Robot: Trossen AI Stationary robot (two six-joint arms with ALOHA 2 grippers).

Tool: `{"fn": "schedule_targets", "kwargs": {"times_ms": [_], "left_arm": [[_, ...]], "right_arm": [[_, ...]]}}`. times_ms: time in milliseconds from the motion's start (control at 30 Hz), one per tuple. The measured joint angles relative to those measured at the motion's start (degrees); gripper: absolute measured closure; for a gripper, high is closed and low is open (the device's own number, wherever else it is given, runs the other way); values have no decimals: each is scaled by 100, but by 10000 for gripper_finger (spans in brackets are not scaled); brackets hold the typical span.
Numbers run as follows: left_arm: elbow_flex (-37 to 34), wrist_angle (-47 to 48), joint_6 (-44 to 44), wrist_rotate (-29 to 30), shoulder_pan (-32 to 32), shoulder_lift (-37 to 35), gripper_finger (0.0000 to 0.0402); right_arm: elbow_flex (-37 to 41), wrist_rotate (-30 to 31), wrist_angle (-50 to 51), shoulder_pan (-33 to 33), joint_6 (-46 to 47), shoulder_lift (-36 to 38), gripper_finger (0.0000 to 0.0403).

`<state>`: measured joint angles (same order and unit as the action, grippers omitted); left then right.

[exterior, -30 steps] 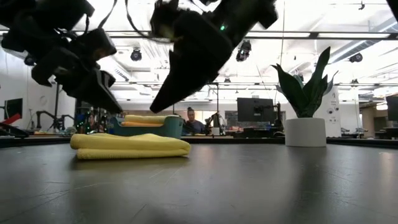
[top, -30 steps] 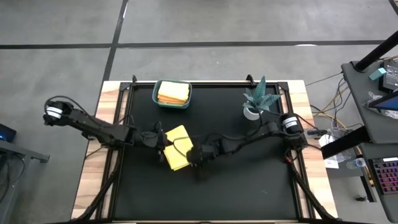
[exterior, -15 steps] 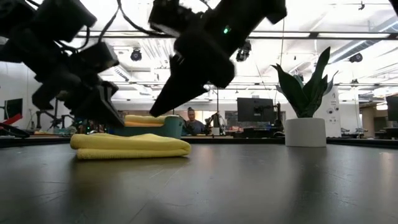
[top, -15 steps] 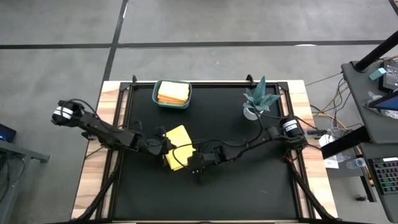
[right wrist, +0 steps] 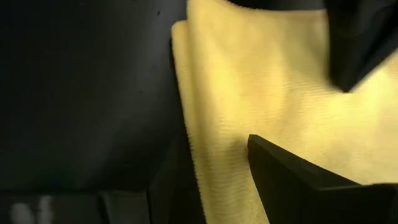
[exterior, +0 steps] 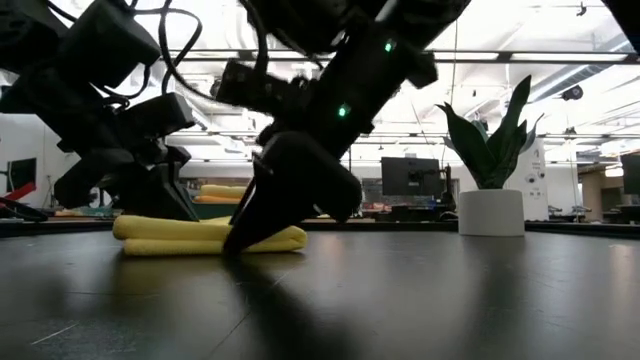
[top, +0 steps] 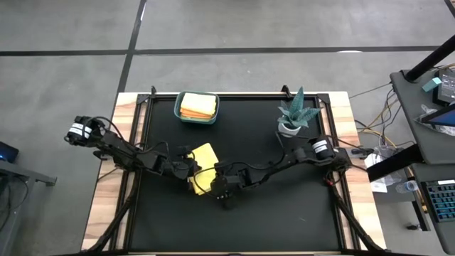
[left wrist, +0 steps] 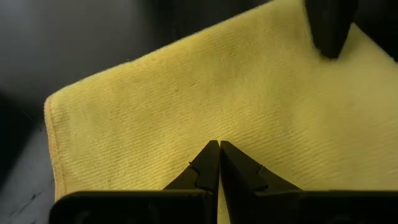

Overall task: Fold microfiber towels
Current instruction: Fold the yellow microfiber cloth

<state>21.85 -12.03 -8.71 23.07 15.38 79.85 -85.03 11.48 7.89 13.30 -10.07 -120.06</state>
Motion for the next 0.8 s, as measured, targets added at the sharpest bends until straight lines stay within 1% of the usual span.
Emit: {"fn": "schedule_targets", "kwargs": {"times_ms": [133, 233, 300, 400, 533, 567, 700, 800], "left_arm": [[0, -30, 0, 10, 0, -19, 402], [0, -50, 5, 18, 0, -28, 402], [0, -53, 57, 73, 0, -49, 402], [0, -44, 320, 265, -4, -95, 402], [-21, -41, 632, 668, -86, -102, 402], [-43, -37, 642, 722, -134, -100, 402], [-179, -22, 610, 734, -319, -96, 402], [-225, -26, 490, 727, -332, -94, 401]], "right_arm": [[-1, -579, -220, -156, 108, -145, 224], [-7, -636, -283, -229, 148, -234, 232], [-11, -695, -304, -282, 152, -266, 246], [-14, -726, -320, -324, 125, -296, 288], [-14, -761, -336, -337, -119, -299, 371], [-12, -745, -335, -335, -184, -294, 382], [-66, -706, -233, -326, -362, -236, 391], [-71, -599, -114, -264, -593, -127, 393]]}}
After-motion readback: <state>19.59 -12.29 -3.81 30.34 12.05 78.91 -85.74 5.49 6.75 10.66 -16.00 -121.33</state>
